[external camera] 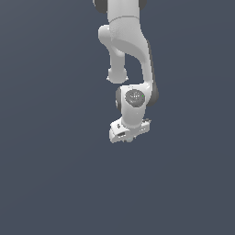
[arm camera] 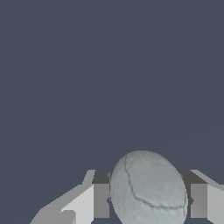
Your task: Pick up the object and move it to a goal position.
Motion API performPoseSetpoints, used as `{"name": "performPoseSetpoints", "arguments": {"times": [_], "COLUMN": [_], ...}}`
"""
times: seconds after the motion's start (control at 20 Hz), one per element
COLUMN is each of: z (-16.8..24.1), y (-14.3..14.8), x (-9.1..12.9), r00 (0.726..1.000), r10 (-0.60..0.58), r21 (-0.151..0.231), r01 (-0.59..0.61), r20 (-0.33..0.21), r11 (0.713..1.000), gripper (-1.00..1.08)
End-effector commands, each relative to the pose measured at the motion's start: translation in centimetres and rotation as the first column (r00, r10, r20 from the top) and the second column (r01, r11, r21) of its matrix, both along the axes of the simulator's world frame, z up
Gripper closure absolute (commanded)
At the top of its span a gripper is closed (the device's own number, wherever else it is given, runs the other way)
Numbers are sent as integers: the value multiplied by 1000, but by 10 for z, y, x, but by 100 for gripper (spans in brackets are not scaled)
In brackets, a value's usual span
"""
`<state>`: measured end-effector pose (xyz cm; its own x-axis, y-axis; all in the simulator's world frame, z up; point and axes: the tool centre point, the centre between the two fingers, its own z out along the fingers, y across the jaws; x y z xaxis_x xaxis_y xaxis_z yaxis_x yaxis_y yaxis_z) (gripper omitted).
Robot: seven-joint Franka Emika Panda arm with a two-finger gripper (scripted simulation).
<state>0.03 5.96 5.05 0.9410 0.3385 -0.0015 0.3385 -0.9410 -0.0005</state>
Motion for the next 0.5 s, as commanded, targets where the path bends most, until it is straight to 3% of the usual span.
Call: {"name": "performPoseSetpoints", "arguments": {"times": [0.0,0.45], "z": [16,104], "y": [-4,-26], "x": [-1,-7], "r00": [1000,1000], "r10": [0,1], "r21": [0,0], "r01": [0,-1], "r20": [1,2], "r11": [1000,1000], "gripper": [108,108]}}
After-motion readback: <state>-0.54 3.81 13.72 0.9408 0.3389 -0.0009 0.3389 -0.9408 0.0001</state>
